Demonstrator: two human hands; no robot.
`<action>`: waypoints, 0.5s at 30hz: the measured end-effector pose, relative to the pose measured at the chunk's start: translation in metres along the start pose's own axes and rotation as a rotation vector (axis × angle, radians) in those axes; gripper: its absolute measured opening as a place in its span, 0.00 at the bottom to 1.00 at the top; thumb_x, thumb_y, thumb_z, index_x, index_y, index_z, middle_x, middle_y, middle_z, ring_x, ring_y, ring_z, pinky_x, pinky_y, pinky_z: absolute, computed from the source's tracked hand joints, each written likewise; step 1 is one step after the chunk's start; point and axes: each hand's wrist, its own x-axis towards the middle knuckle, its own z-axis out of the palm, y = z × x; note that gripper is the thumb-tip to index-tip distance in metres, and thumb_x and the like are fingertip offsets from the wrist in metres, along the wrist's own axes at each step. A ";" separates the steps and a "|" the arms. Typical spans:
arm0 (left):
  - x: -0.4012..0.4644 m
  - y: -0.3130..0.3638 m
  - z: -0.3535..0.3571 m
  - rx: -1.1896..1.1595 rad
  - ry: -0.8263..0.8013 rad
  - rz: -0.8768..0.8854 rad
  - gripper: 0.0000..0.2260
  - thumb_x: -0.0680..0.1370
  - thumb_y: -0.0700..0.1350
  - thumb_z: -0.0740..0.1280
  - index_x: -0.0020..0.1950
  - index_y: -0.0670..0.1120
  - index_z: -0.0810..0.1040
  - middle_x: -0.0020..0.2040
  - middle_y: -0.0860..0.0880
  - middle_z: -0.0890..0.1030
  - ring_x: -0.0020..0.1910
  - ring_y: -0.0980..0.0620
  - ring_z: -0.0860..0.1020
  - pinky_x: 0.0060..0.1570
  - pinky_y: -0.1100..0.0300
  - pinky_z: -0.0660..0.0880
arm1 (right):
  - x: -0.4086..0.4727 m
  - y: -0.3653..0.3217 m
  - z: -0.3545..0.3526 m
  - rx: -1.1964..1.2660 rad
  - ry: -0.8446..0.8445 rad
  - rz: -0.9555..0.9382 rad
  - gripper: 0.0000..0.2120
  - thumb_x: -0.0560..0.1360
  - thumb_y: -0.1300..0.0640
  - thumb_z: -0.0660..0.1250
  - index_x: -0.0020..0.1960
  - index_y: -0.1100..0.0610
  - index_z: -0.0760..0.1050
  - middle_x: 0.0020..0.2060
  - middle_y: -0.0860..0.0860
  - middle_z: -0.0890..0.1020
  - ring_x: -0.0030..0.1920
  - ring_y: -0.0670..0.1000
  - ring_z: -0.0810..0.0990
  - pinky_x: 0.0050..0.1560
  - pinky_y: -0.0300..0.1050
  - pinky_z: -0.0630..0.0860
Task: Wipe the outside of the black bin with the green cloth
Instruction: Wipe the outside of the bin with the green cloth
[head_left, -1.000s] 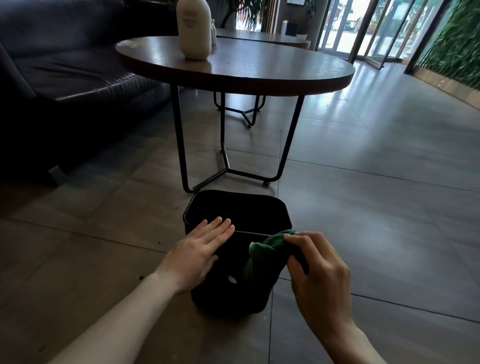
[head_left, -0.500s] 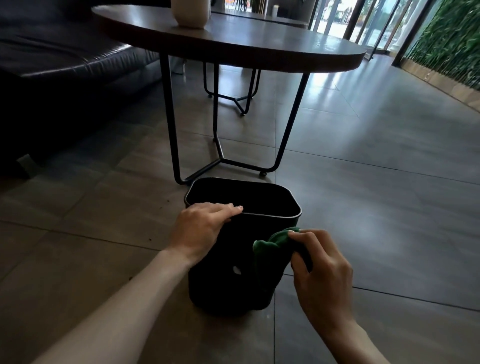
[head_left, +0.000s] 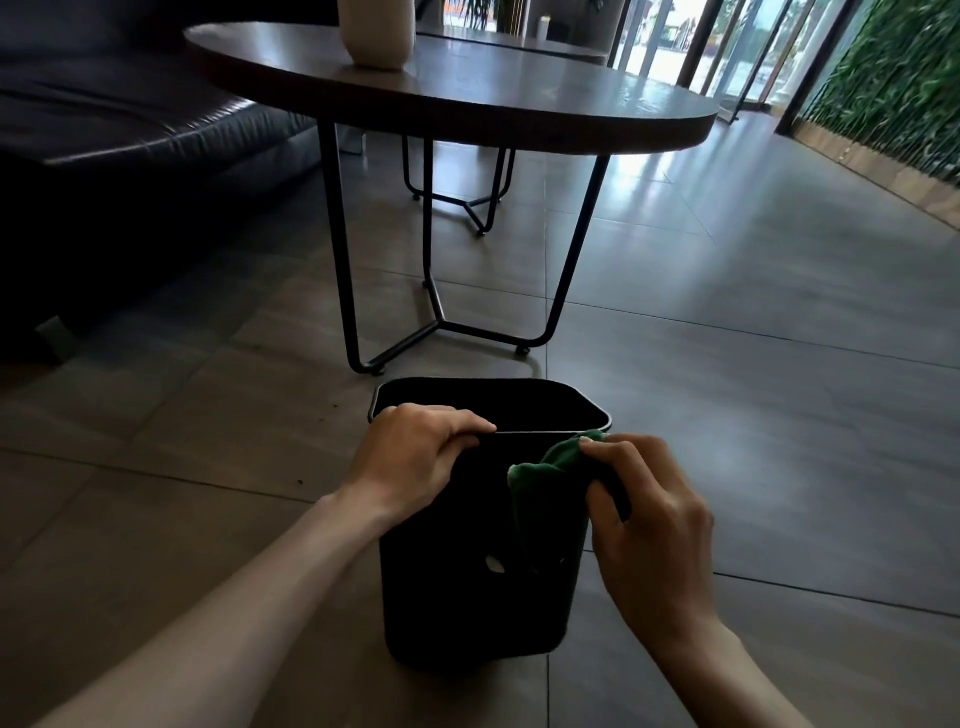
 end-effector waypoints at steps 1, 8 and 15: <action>-0.001 0.000 -0.001 -0.008 0.000 -0.010 0.11 0.78 0.45 0.71 0.57 0.57 0.85 0.53 0.59 0.86 0.53 0.58 0.84 0.55 0.59 0.79 | 0.000 0.000 0.000 0.004 0.001 0.000 0.11 0.74 0.68 0.73 0.55 0.59 0.82 0.50 0.51 0.81 0.45 0.54 0.81 0.39 0.52 0.80; -0.014 0.013 0.005 -0.020 -0.062 -0.001 0.10 0.77 0.43 0.72 0.56 0.54 0.86 0.52 0.56 0.87 0.53 0.55 0.84 0.55 0.55 0.79 | -0.011 -0.001 -0.003 0.028 -0.019 -0.011 0.12 0.74 0.69 0.73 0.55 0.59 0.83 0.51 0.52 0.81 0.47 0.55 0.83 0.41 0.53 0.81; -0.025 0.031 0.005 -0.027 -0.114 0.044 0.10 0.77 0.44 0.72 0.56 0.55 0.86 0.49 0.58 0.87 0.49 0.56 0.85 0.50 0.54 0.80 | -0.016 0.001 -0.011 0.029 -0.015 -0.013 0.13 0.73 0.69 0.73 0.56 0.58 0.83 0.53 0.52 0.82 0.51 0.55 0.83 0.44 0.52 0.81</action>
